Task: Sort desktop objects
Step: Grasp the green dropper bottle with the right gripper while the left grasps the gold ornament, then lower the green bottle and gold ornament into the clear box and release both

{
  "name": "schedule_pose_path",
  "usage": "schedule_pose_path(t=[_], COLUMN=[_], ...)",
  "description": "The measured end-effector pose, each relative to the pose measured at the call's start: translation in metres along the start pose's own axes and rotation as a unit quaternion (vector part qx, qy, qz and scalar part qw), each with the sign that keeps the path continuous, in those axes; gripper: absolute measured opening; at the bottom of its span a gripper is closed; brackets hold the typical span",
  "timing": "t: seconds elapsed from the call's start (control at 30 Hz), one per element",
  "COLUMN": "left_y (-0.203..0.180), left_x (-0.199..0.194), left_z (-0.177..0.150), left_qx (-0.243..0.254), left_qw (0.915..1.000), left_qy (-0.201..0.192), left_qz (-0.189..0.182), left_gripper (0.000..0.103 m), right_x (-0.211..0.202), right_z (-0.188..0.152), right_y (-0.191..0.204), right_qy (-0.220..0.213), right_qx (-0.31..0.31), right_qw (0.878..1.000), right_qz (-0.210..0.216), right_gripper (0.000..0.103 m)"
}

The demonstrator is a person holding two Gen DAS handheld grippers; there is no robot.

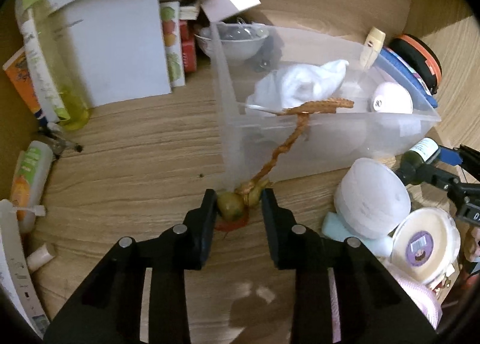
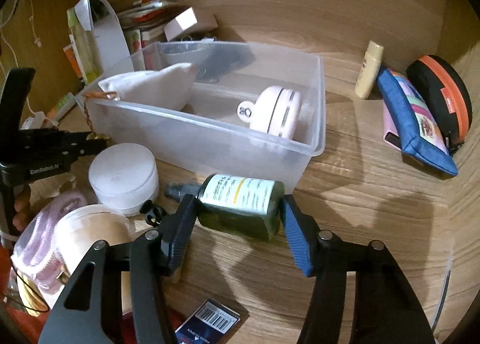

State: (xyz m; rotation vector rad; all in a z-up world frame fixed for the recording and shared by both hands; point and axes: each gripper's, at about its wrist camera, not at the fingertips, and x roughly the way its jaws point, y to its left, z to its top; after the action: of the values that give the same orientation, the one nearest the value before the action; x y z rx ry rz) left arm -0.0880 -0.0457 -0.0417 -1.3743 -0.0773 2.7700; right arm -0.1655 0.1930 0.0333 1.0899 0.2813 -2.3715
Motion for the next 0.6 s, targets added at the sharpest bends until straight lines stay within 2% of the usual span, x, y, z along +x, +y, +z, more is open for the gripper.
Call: schedule_pose_path(t=[0.3, 0.6], left_y=[0.006, -0.004], left_x=[-0.028, -0.056], left_z=[-0.004, 0.011], left_qx=[-0.008, -0.002], left_qw=[0.9997, 0.9978], left_qy=[-0.021, -0.063], left_qz=[-0.006, -0.02], left_gripper=[0.03, 0.03], right_x=[-0.023, -0.055], right_z=[-0.001, 0.01], right_y=[-0.007, -0.004], right_qy=[-0.023, -0.066], right_qx=[0.02, 0.021], right_qw=[1.0, 0.998], right_qz=[0.001, -0.005], right_gripper=[0.053, 0.053])
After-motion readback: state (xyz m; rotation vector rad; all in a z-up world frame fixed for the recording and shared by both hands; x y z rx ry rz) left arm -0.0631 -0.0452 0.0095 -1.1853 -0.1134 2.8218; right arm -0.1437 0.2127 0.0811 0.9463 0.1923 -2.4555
